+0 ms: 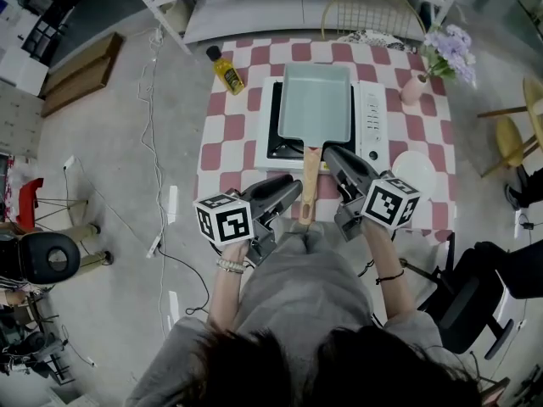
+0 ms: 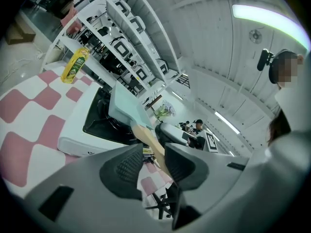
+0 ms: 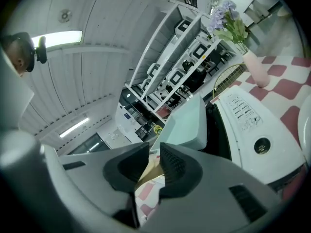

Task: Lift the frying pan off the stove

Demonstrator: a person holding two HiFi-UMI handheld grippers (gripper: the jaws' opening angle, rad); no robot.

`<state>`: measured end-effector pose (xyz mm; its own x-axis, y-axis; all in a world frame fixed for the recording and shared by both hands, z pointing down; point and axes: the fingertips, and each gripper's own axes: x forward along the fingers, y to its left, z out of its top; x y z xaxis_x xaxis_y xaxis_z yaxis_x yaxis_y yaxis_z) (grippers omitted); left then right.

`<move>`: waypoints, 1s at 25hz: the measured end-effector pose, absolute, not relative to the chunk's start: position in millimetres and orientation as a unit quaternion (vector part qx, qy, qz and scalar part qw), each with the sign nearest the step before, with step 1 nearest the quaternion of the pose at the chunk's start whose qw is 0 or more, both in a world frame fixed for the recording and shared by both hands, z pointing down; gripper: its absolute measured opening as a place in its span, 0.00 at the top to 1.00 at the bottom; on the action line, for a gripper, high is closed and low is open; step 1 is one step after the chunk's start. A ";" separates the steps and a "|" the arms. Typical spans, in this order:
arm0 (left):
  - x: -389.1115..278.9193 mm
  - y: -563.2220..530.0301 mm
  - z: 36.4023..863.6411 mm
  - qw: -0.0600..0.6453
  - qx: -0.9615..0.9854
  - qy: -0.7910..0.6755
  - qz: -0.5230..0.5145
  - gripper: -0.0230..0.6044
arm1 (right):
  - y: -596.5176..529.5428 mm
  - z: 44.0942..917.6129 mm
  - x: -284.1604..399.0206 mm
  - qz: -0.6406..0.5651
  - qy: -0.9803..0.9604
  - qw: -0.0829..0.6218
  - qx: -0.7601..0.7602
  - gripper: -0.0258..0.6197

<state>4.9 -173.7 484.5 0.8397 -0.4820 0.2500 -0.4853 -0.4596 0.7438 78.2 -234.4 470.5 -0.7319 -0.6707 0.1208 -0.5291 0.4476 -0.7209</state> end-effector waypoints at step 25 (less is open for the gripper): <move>33.7 -167.3 493.1 0.530 0.830 -0.176 -0.011 0.57 | -240.9 502.6 54.9 -0.535 0.778 0.099 -0.315 0.56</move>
